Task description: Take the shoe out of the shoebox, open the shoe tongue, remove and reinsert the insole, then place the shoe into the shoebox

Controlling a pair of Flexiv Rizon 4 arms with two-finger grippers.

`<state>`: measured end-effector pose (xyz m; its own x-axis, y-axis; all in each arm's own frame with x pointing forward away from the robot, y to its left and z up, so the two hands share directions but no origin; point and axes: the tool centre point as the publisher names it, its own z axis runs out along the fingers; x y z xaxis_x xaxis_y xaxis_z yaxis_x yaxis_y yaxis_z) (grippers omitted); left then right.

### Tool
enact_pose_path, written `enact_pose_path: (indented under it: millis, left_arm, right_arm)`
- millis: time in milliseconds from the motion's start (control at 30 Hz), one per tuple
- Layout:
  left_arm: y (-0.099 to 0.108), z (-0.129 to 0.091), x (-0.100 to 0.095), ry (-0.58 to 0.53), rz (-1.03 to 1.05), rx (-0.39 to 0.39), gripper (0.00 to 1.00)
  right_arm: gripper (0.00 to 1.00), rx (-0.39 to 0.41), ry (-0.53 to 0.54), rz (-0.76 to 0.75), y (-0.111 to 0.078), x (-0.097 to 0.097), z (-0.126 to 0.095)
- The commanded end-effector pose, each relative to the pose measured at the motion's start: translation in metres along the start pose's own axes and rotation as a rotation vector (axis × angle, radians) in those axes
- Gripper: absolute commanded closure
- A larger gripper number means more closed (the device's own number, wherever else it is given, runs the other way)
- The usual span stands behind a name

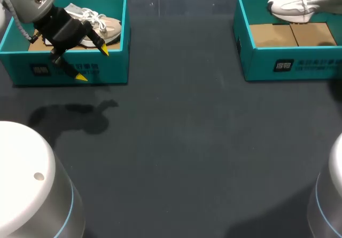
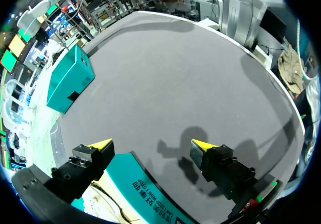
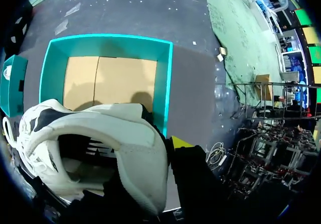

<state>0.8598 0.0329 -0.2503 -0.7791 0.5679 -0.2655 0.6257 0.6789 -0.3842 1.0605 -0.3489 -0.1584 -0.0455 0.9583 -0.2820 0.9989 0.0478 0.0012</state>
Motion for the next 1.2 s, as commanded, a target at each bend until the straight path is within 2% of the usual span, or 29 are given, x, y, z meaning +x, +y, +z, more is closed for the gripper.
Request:
enact_pose_path:
  millis: [33,167,233,500,667,1200]
  left_arm:
    - [0.000,0.000,0.000,0.001,0.001,-0.003,0.00]
    - [0.000,0.000,0.000,0.001,0.001,-0.003,0.00]
    - [0.000,0.000,0.000,0.001,0.001,-0.003,0.00]
    - [0.000,0.000,0.000,0.001,0.001,-0.003,0.00]
    - [0.000,0.000,0.000,0.001,0.001,-0.003,0.00]
    - [0.000,0.000,0.000,0.001,0.001,-0.003,0.00]
  right_arm:
    - [1.00,-0.012,-0.012,0.078,-0.005,0.002,-0.002]
    - [1.00,-0.012,-0.012,0.078,-0.005,0.002,-0.002]
    - [1.00,-0.052,-0.013,0.102,-0.007,0.002,0.007]
    - [1.00,-0.088,-0.049,0.147,-0.010,0.009,0.039]
    - [1.00,-0.179,-0.080,0.165,-0.019,0.019,0.054]
    - [1.00,-0.179,-0.082,0.166,-0.019,0.022,0.059]
